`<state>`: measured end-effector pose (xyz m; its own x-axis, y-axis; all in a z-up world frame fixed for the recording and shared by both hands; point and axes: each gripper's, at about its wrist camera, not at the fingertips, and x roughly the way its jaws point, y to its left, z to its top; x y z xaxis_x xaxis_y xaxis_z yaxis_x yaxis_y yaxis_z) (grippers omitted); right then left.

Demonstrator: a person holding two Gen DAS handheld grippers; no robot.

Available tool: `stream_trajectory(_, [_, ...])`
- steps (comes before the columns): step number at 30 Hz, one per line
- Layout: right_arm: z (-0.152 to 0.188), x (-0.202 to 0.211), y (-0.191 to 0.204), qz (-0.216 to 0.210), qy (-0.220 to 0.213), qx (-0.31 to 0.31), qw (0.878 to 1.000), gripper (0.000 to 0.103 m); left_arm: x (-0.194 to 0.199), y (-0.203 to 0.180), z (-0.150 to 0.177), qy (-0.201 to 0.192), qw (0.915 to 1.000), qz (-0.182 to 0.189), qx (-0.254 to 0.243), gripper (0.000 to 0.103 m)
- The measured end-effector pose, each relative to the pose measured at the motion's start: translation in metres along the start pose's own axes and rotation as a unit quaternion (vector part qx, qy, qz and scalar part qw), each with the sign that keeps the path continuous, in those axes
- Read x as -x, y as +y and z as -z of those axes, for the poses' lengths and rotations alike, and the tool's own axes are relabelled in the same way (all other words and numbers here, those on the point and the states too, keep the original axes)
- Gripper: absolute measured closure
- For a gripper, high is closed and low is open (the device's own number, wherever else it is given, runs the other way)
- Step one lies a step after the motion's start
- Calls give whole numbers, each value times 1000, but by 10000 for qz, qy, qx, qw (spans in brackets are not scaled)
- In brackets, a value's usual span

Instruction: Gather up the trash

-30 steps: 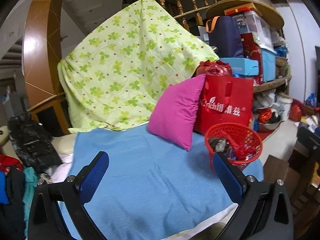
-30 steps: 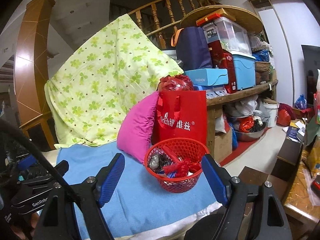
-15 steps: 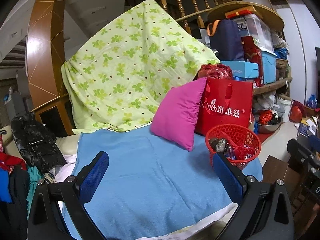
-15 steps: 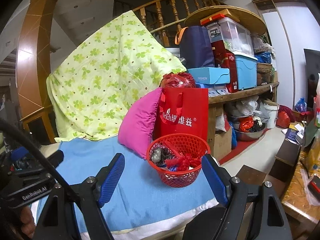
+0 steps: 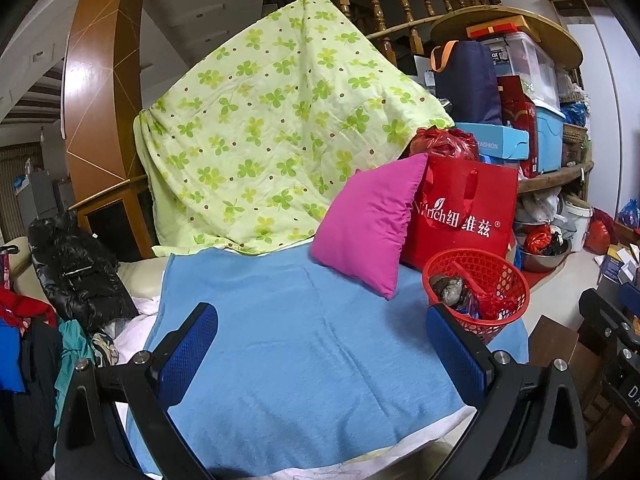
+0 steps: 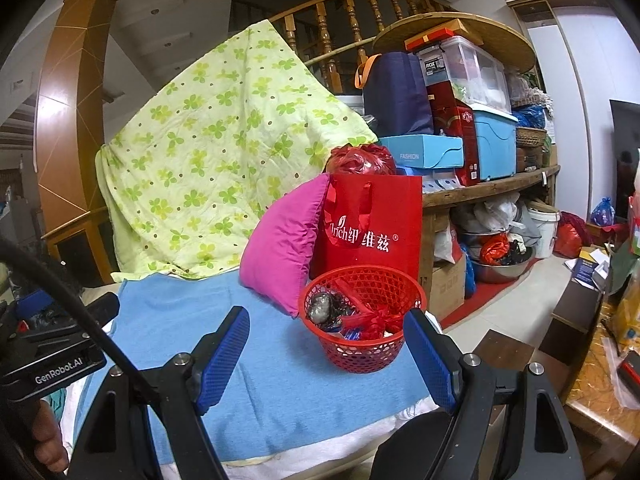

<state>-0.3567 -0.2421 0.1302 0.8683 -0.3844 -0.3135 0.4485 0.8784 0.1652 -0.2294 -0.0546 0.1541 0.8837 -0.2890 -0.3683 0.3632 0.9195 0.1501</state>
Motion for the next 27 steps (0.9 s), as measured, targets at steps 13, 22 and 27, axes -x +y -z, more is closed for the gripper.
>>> stream_trajectory(13, [-6,1,5,-12,-53,33,10000,17,0,7,1,46,10000,0,74,0])
stream_trajectory(22, [-11,0,3,-57,-87,-7,9999,17,-1,8,0,81,9999,54,108,0])
stream_trajectory(27, [-18,2,-1,-44,-164,-21,9999,17,0,4,0,57,9999,87,83,0])
